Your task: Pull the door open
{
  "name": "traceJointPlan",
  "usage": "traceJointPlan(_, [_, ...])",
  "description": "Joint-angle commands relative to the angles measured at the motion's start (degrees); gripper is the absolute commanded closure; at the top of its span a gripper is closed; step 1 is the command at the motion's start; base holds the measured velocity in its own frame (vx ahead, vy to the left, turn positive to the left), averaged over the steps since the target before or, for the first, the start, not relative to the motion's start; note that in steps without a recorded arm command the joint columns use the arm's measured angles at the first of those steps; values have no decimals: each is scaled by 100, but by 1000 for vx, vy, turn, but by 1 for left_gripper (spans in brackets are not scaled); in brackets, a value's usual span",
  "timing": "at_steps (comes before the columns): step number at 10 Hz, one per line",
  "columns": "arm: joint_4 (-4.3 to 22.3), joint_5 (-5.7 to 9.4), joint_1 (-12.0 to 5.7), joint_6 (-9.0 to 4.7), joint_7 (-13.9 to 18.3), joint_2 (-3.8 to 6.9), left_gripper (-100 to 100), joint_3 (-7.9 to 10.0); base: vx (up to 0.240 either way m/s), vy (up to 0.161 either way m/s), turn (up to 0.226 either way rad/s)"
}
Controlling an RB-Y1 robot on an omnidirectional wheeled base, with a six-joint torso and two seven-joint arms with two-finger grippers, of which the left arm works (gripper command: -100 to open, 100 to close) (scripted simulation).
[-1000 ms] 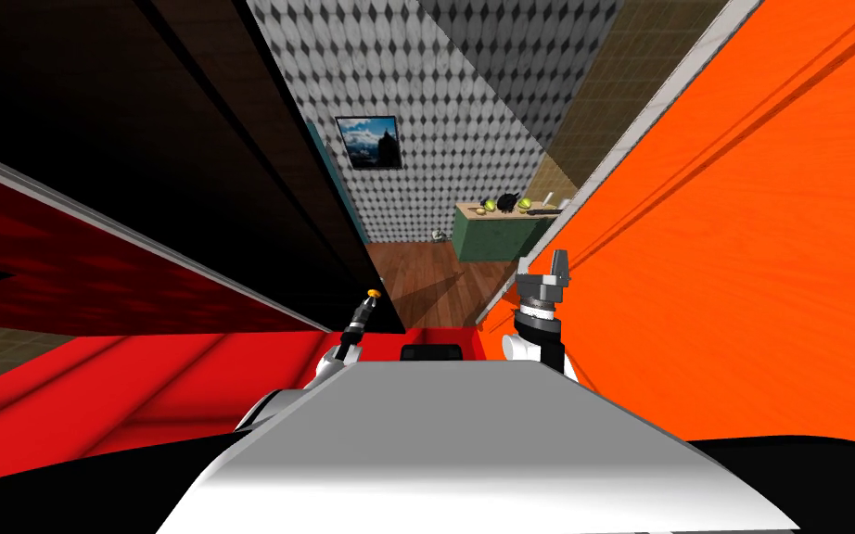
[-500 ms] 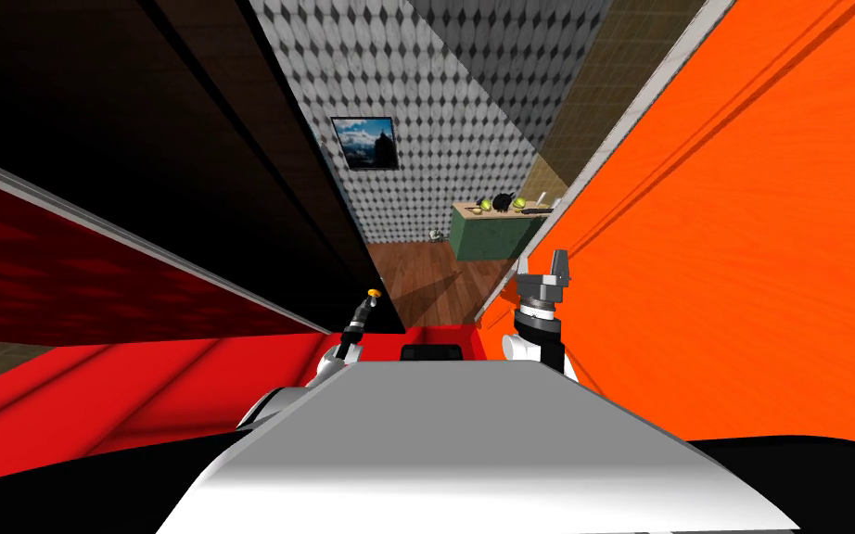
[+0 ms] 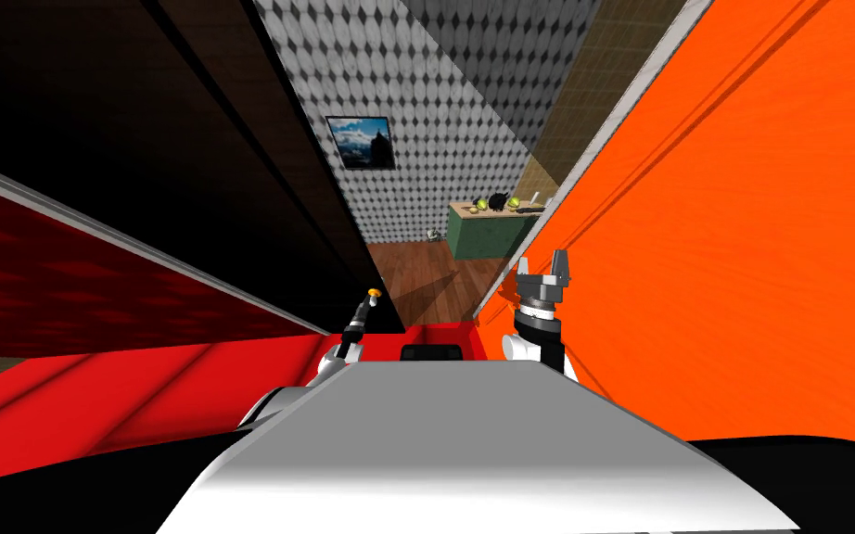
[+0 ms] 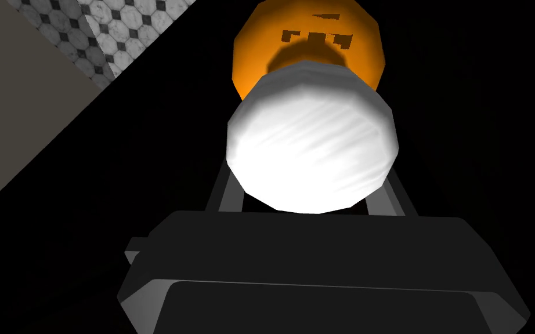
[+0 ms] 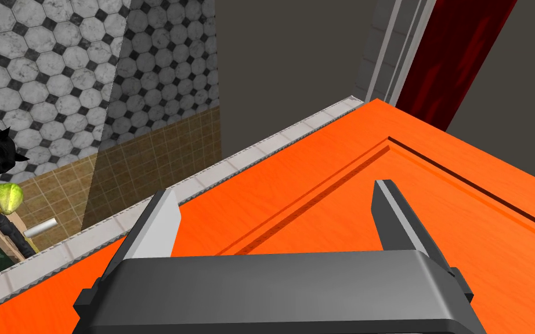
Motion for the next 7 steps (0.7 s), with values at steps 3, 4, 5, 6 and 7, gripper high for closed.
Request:
traceJointPlan(3, [-104, 130, 62, 56, 523, -90, 100, -106, -41, 20, -44])
traceJointPlan(4, [-104, 130, 62, 56, 555, -90, 100, -106, -40, 18, -41])
traceJointPlan(5, [-104, 130, 62, 56, 555, -90, 100, -106, -7, 13, -21])
traceJointPlan(6, [-104, 130, 62, 56, 555, -90, 100, -106, 0, 0, 0])
traceJointPlan(7, [-117, 207, 60, 73, 792, -98, 100, -125, -25, 13, -66])
